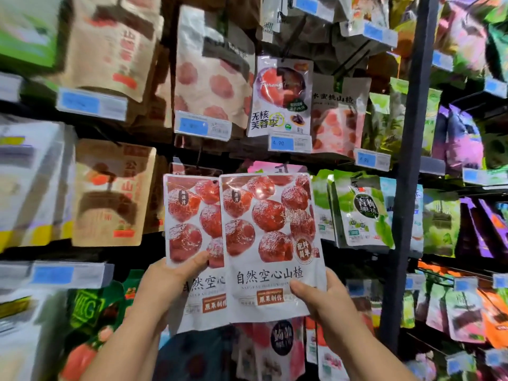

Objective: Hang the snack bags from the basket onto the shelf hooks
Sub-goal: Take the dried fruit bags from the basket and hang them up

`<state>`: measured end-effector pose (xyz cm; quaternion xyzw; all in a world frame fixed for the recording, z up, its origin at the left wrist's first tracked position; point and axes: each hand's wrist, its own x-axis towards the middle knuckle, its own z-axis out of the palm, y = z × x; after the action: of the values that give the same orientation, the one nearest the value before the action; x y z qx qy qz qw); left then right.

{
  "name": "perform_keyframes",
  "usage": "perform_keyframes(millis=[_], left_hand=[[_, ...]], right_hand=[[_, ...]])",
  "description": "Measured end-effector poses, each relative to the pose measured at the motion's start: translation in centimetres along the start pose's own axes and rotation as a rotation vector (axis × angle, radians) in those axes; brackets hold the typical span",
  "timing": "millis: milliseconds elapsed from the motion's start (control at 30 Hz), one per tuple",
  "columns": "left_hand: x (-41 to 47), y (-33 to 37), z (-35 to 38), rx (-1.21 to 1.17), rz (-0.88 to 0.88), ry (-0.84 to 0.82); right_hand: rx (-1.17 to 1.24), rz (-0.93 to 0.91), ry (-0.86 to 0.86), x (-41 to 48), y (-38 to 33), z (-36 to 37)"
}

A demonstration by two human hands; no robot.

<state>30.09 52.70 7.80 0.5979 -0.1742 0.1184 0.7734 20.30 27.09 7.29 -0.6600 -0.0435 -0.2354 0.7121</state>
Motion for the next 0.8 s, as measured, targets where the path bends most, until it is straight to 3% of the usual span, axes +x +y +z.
perform_keyframes(millis=[300, 800], left_hand=[[1.6, 1.5, -6.9, 0.064, 0.033, 0.078], [3.6, 1.5, -10.7, 0.03, 0.053, 0.217]], right_hand=[[0.017, -0.004, -0.085, 3.5, 0.8, 6.8], [-0.029, -0.061, -0.161, 7.4, -0.6, 11.1]])
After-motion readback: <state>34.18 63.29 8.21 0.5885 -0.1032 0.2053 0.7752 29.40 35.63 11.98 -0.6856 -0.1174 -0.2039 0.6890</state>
